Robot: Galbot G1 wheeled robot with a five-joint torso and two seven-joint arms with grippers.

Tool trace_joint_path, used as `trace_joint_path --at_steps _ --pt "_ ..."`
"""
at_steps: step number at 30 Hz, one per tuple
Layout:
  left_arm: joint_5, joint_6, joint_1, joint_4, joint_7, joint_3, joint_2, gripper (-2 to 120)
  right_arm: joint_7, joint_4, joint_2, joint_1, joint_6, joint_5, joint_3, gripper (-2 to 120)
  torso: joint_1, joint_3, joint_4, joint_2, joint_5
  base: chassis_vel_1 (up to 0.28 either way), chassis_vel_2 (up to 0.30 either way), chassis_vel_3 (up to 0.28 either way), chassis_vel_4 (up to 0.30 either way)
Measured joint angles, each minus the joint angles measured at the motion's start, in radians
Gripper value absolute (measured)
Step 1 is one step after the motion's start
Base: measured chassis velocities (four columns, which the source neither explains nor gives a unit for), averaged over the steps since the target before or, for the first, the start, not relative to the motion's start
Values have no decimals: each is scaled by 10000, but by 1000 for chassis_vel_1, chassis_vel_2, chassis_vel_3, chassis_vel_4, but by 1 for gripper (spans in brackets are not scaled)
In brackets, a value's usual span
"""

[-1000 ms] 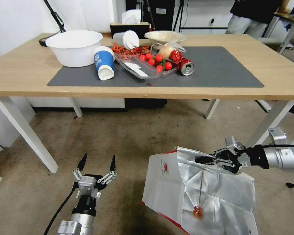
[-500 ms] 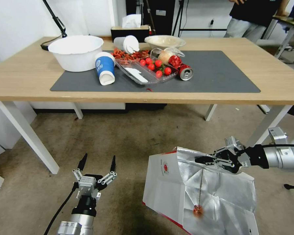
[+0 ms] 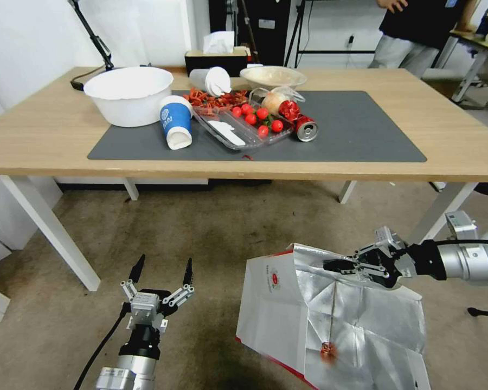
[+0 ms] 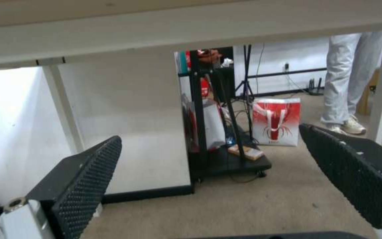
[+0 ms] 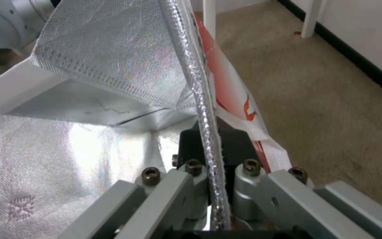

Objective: Pick up the food delivery bag from the floor and place it on the table.

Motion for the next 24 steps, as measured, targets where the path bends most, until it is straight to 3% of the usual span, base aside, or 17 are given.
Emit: trace_joint_path --at_steps 24 --pt "36 -6 -45 77 35 0 -8 100 -15 -9 -27 8 28 -14 0 0 358 633 0 989 0 0 0 0 0"
